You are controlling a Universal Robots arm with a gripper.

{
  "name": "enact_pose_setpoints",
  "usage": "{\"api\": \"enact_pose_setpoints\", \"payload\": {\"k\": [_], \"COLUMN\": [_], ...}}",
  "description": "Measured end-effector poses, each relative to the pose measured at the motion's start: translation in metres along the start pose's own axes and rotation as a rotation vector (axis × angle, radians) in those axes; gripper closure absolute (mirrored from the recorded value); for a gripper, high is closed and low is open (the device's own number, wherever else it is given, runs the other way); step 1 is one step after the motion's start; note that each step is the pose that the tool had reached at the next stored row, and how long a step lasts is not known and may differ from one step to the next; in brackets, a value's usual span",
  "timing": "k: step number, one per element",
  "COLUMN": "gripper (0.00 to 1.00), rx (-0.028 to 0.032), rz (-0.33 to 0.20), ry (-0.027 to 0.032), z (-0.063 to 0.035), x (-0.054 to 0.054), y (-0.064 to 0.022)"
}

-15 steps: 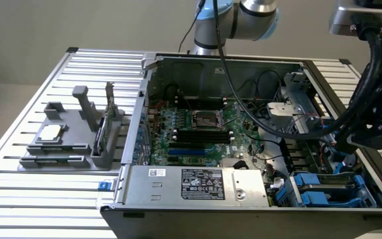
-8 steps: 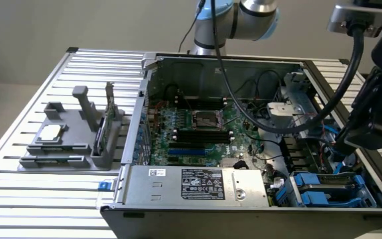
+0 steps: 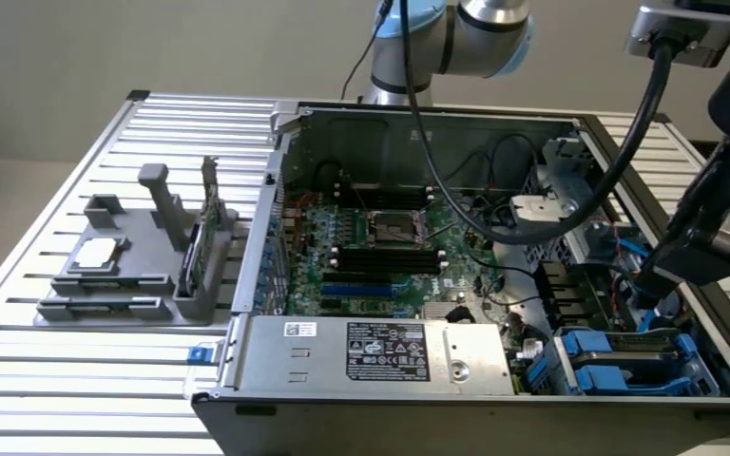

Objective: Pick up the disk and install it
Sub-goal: 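Insert the first disk wire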

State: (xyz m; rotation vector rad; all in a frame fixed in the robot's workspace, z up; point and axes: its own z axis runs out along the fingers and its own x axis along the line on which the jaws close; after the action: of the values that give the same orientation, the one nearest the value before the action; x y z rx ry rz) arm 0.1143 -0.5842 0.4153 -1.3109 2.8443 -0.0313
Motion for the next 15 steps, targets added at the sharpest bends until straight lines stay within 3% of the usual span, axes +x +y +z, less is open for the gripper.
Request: {"api": "enact_pose_setpoints", "payload": {"k": [15], "gripper": [0.75], "rx": [0.001], "rz": [0.155], "ry": [0.0026], "z": [0.0021], "x": [-0.0023], "y": [-0.001]}}
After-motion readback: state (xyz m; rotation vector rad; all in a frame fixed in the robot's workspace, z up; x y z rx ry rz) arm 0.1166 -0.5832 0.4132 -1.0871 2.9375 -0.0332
